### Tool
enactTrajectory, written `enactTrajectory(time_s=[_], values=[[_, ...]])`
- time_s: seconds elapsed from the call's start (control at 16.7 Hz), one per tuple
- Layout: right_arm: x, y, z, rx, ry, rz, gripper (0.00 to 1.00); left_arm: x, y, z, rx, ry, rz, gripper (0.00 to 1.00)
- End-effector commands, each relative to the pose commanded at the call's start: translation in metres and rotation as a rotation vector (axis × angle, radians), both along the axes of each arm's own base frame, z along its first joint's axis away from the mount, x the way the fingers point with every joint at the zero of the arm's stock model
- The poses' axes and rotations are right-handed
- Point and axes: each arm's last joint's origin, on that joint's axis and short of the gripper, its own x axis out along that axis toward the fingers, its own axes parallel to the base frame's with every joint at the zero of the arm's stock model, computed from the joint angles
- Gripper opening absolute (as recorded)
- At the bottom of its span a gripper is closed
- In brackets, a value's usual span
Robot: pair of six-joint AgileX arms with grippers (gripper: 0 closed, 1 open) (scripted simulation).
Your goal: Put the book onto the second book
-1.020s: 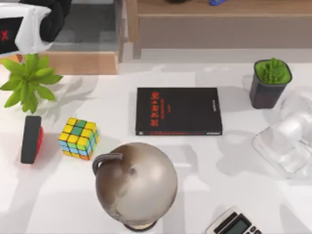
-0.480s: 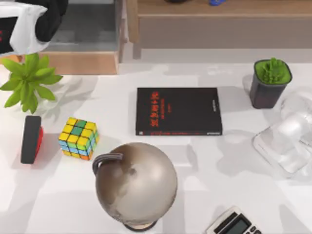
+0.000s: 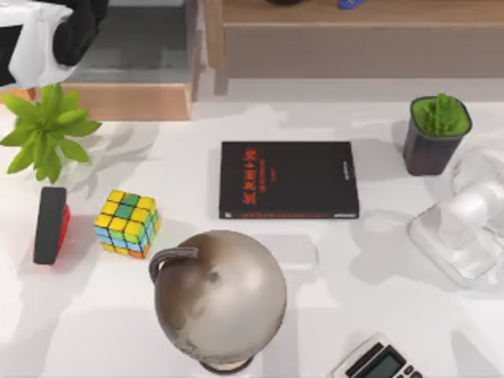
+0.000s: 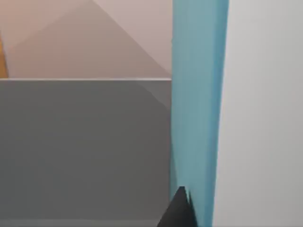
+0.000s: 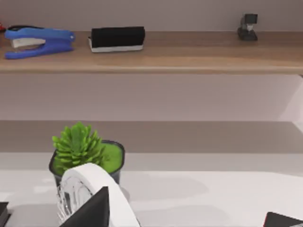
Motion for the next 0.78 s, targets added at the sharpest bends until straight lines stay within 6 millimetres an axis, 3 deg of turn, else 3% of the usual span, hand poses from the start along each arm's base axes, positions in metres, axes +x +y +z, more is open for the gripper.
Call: enactTrajectory(time_s=[0.18,0.48,0.66,0.78], values=[[0.0,0.0,0.0,0.0,0.0,0.0,1.0,-0.027,-0.01,0.03,0.057,-0.034,0.021,0.0],[0.0,0.0,0.0,0.0,0.0,0.0,1.0,-0.094,-0.038,0.081,0.202,-0.085,0.04,0.0],[0.0,0.0,0.0,0.0,0.0,0.0,1.0,-0.134,-0.057,0.096,0.321,-0.083,0.031,0.0],[0.0,0.0,0.0,0.0,0.0,0.0,1.0,-0.154,-0.073,0.096,0.422,-0.062,0.01,0.0]])
